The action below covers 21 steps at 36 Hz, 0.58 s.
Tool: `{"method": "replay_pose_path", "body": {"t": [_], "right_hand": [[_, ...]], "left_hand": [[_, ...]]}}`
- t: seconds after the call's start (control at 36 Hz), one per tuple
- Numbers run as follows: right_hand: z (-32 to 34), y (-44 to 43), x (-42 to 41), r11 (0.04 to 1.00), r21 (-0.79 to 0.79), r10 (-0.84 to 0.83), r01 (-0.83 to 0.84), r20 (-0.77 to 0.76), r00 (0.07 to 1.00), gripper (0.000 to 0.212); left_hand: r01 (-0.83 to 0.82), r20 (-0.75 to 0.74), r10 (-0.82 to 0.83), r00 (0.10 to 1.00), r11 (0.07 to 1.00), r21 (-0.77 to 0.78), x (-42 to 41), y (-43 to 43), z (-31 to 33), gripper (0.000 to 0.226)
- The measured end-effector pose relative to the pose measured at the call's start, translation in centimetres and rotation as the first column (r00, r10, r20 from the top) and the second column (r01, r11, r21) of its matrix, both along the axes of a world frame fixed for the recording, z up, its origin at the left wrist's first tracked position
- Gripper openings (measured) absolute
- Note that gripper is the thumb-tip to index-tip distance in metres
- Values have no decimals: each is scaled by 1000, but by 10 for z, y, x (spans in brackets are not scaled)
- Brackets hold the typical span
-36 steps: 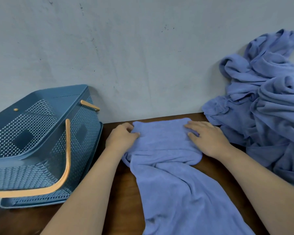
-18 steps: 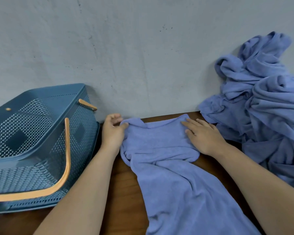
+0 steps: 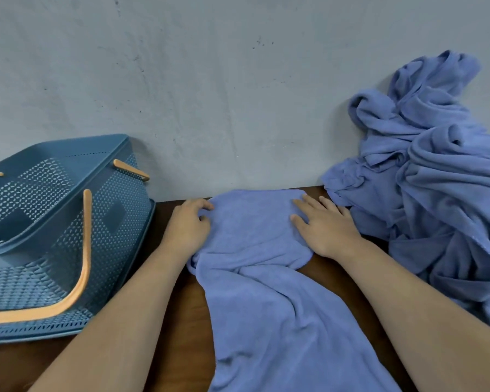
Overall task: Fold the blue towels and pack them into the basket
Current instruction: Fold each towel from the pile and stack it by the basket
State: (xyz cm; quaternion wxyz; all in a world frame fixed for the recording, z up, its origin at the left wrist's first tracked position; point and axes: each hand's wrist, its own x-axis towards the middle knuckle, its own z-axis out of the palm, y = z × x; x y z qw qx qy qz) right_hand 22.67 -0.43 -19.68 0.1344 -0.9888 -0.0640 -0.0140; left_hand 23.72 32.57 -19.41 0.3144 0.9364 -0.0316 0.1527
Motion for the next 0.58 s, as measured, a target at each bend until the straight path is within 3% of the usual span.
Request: {"method": "replay_pose_path", "body": {"t": [0.03,0.08,0.14,0.19,0.28,0.33,0.39,0.58], "right_hand": [[-1,-1,1,1000,-1,3,-3,-2,1000,61],[-2,-2,3,1000,-6,14,-14,-15,1000,60],[-3,-2,4,1000,-15,26,-27,-29,999,60],[-3,-2,4,999,-18,32,-32,-37,999,62],[-4,0,2,999,-16,31,-32,-39,999,66],[-4,1,2,999,-12,31,-32,-35,999,68],[-5,2,1,1000,-6,30,-31,-26,999,69],[-4,3,-1,999,-7,33,-33,-6,999,63]], "left_hand": [[5,-16,-5,1000,1000,22,-1,1,0,39],[-2,-22,0,1000,995,-101,-2,3,1,43],[-88,0,91,996,962,-257,0,8,2,30],[-201,3,211,978,935,-292,4,10,1,20],[-228,-23,227,974,959,-167,7,9,1,37],[-200,-49,199,979,980,-7,6,7,0,29],[-194,-49,196,979,980,38,5,7,-2,19],[-147,72,181,981,932,-330,3,9,-1,11]]}}
